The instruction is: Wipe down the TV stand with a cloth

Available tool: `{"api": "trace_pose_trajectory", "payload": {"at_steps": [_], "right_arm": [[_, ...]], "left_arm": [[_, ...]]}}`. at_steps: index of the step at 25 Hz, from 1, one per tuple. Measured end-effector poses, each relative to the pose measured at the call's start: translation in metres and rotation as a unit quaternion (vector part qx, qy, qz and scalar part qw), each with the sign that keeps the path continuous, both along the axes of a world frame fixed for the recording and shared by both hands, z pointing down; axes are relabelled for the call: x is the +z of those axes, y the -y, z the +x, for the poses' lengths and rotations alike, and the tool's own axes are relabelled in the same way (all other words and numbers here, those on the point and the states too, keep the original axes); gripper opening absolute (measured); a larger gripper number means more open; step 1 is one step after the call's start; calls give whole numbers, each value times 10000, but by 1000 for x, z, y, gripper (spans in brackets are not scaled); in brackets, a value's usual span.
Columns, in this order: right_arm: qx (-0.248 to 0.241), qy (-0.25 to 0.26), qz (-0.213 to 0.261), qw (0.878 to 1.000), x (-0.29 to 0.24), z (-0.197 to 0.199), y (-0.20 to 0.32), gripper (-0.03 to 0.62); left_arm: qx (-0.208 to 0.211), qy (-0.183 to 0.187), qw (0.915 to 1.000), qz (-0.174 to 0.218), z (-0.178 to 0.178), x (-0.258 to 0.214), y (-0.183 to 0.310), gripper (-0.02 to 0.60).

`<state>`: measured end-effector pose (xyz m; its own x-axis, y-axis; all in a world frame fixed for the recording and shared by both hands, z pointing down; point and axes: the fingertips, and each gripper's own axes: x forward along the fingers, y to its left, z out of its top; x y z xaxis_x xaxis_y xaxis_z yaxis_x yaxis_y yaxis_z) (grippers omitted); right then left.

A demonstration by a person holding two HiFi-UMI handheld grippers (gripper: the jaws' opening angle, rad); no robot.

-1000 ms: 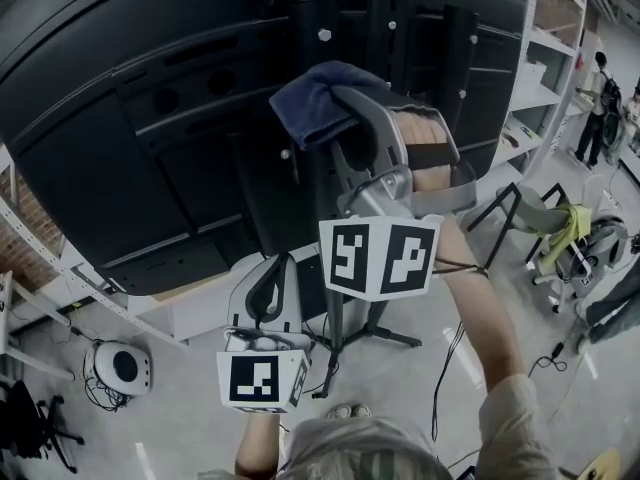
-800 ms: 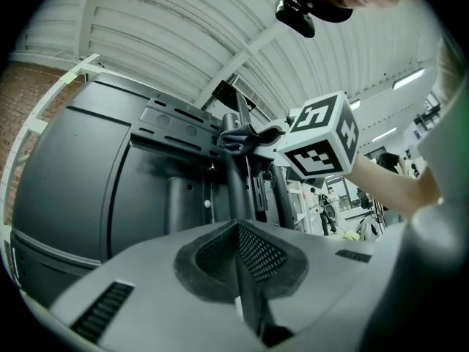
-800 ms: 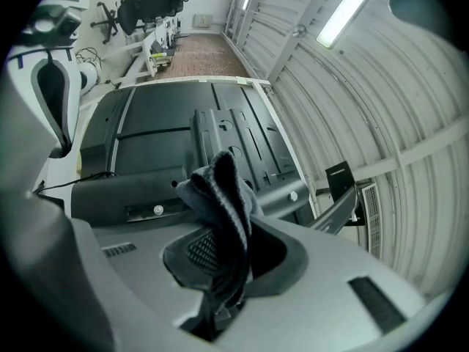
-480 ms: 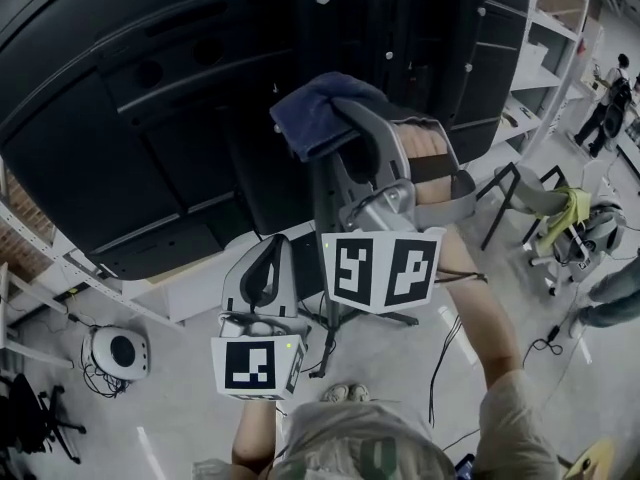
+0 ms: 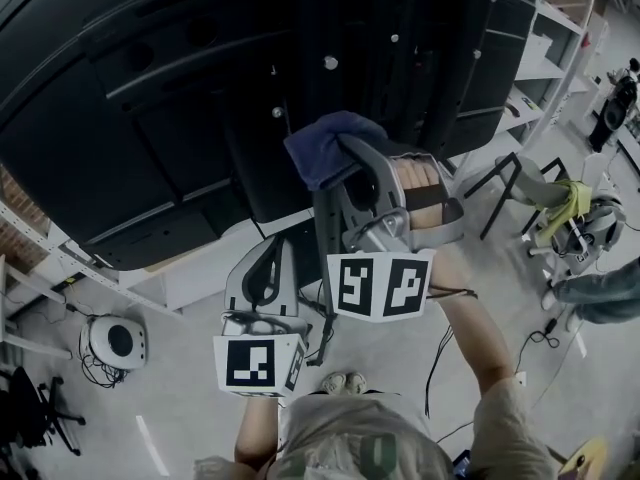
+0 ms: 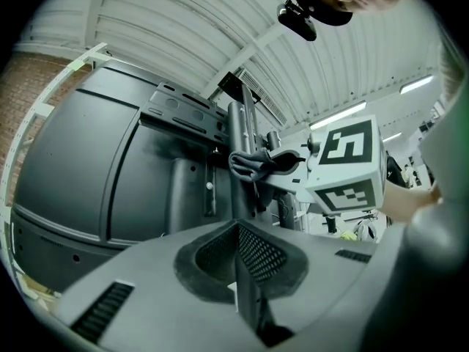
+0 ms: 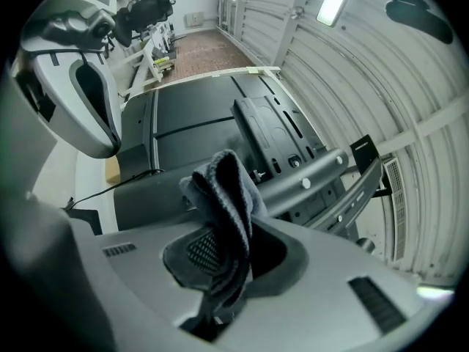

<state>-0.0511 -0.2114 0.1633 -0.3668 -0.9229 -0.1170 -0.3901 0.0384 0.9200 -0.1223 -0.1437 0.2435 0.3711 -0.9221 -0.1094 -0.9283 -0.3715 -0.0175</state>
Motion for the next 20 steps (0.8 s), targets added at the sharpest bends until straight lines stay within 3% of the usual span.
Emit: {"api": "trace_pose_trajectory", "payload": {"at_steps": [7,20], "right_arm": [[11,79,-291,9995,34,-3,1,57],[158,-213,-959,9950,133,-3,-2,57]], "left_arm": [[27,18,10000,-76,0,13,6,15],[30,-11,9989,-467,-2,52,15,15]]}}
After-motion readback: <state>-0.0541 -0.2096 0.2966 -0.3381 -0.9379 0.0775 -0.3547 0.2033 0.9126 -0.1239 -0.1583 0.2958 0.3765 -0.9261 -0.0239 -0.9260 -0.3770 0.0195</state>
